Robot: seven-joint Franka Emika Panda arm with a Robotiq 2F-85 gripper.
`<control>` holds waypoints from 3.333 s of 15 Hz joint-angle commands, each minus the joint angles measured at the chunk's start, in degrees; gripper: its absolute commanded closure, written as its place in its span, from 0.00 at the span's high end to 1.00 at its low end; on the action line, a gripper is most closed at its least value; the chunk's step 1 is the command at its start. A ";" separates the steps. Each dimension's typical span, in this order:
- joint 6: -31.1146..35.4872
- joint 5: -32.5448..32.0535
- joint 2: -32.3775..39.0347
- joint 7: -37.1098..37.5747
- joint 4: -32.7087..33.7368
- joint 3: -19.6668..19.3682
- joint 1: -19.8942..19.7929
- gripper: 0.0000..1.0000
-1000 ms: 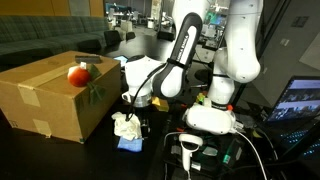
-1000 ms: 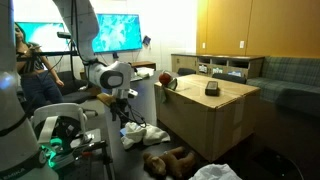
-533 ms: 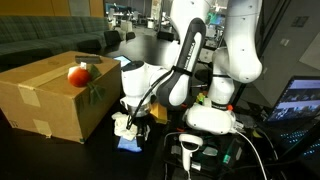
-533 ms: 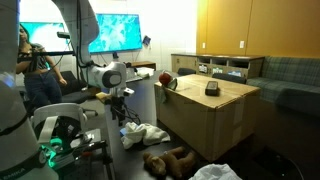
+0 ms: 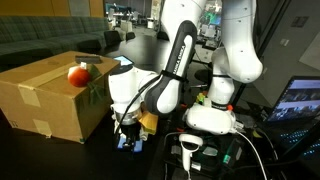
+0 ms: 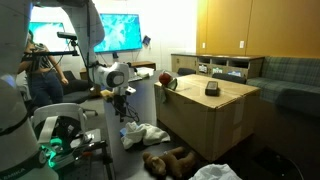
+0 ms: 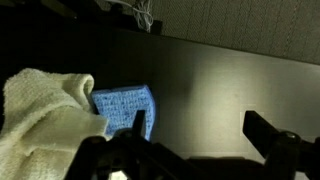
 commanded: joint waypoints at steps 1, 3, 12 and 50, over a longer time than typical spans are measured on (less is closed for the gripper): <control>-0.55 4.76 3.30 -0.77 3.83 1.44 -0.76 1.00; 0.00 7.14 4.72 -0.83 4.84 1.96 -0.83 1.00; 3.87 11.55 7.63 1.07 4.15 0.81 0.66 1.00; 9.54 7.16 9.22 -12.48 2.50 0.73 -8.99 1.00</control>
